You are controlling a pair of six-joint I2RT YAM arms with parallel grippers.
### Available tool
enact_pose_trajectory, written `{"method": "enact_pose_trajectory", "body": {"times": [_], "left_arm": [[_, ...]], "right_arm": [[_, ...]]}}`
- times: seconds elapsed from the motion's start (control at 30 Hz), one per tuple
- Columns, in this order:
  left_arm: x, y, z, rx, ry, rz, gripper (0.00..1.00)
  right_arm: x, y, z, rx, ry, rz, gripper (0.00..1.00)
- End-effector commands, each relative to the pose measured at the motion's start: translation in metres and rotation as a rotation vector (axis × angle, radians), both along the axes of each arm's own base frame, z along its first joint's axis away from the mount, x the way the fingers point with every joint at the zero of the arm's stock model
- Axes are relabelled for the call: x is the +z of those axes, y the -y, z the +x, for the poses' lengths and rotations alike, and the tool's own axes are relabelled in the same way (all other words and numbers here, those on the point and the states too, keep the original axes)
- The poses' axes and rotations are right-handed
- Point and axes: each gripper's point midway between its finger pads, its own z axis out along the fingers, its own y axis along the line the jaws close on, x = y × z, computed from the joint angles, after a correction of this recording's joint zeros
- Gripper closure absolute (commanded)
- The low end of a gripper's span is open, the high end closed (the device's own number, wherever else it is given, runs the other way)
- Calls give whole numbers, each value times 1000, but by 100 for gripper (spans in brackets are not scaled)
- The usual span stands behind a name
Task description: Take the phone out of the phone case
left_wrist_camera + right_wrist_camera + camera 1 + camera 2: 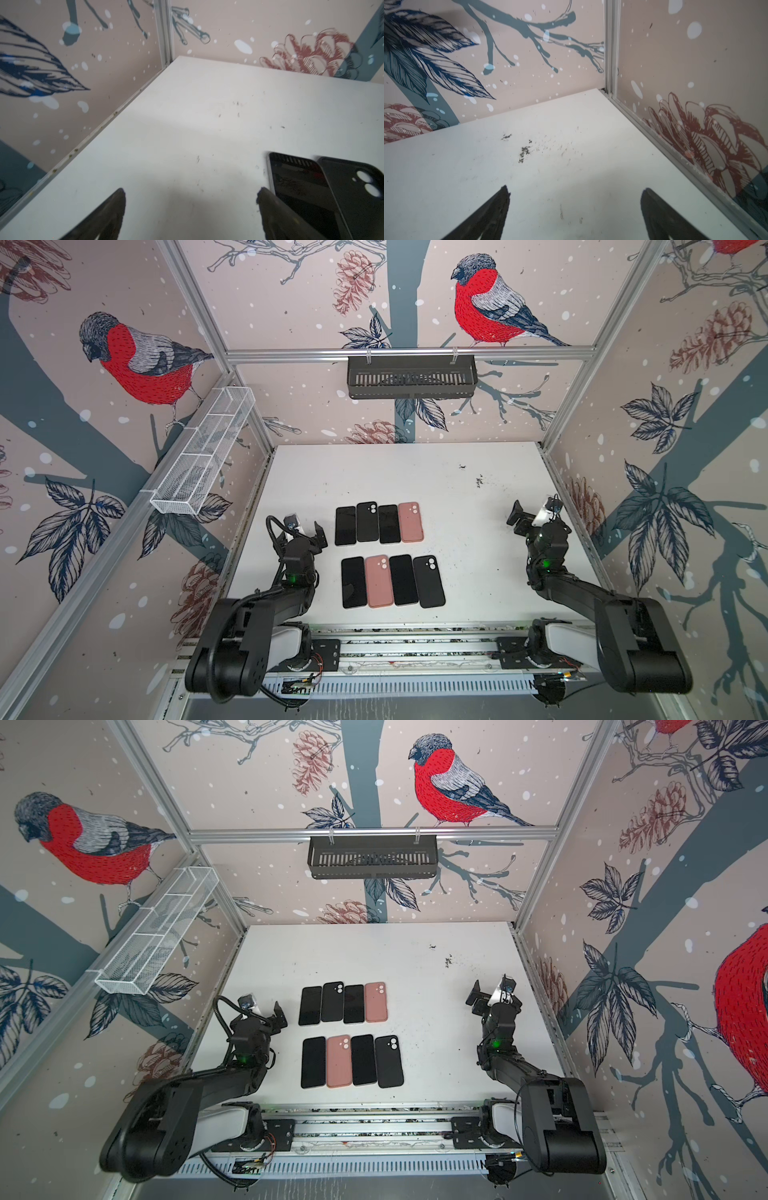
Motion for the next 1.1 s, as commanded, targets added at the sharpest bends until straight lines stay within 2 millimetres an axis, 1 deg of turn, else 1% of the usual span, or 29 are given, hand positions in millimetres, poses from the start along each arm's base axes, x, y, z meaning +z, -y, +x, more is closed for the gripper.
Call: {"method": "enact_pose_trajectory", "body": {"times": [0.0,0.1,0.17,0.23,0.33,0.4,0.47,0.53,0.6,0.67,1.07], "left_arm": [[54,13,12,-105,243,37,2],[47,19,15,-141,268,40,2],[43,25,22,-182,260,49,2],[35,25,29,-182,192,34,2],[35,25,33,-187,201,35,2],[35,24,34,-185,199,32,2],[34,20,38,-166,193,24,2],[31,18,42,-156,166,17,2],[29,19,45,-159,155,18,2],[27,18,49,-155,137,15,2],[28,19,49,-158,140,17,2]], "right_arm": [[32,-3,-5,12,133,-70,0],[28,-6,-15,2,135,-93,0],[20,-4,-19,-16,120,-96,0],[13,-4,-26,-25,121,-91,0],[2,-6,-31,-27,128,-103,0],[-2,-10,-23,-17,109,-127,0],[-14,-14,-8,-6,54,-141,0],[-24,-9,3,-29,23,-133,0],[-27,-6,10,-32,10,-124,0],[-35,6,18,-77,-55,-78,0],[-35,6,16,-91,-53,-88,0]]}}
